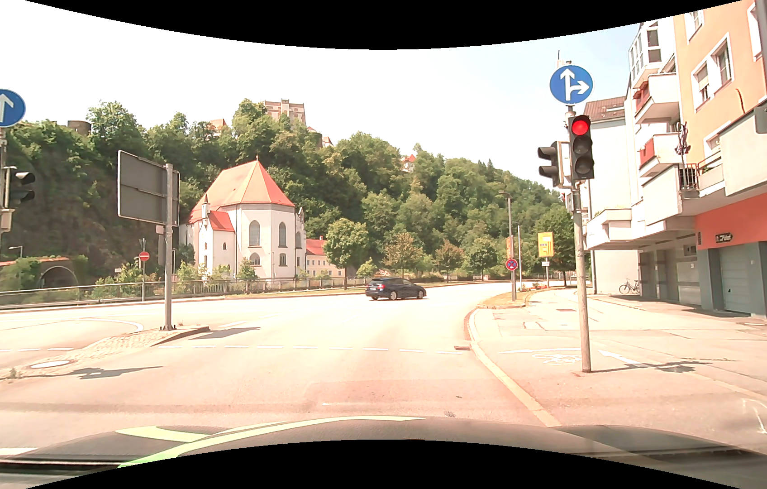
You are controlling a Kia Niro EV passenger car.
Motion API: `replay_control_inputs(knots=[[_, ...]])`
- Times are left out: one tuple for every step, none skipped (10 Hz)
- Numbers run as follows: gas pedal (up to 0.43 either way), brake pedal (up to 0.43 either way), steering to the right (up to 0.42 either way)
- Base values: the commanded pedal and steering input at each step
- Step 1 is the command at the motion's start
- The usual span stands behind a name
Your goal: Follow the waypoints while adhering to traffic rules and regulations
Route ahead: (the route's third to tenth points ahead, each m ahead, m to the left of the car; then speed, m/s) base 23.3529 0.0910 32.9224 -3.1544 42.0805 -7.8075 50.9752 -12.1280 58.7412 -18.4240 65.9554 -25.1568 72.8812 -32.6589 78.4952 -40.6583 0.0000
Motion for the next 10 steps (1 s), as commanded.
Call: replay_control_inputs(knots=[[0.0,0.335,0.033],[0.0,0.335,0.034],[0.0,0.335,0.033],[0.0,0.335,0.033],[0.0,0.335,0.033],[0.0,0.335,0.033],[0.0,0.335,0.033],[0.0,0.335,0.033],[0.0,0.335,0.033],[0.0,0.335,0.033]])
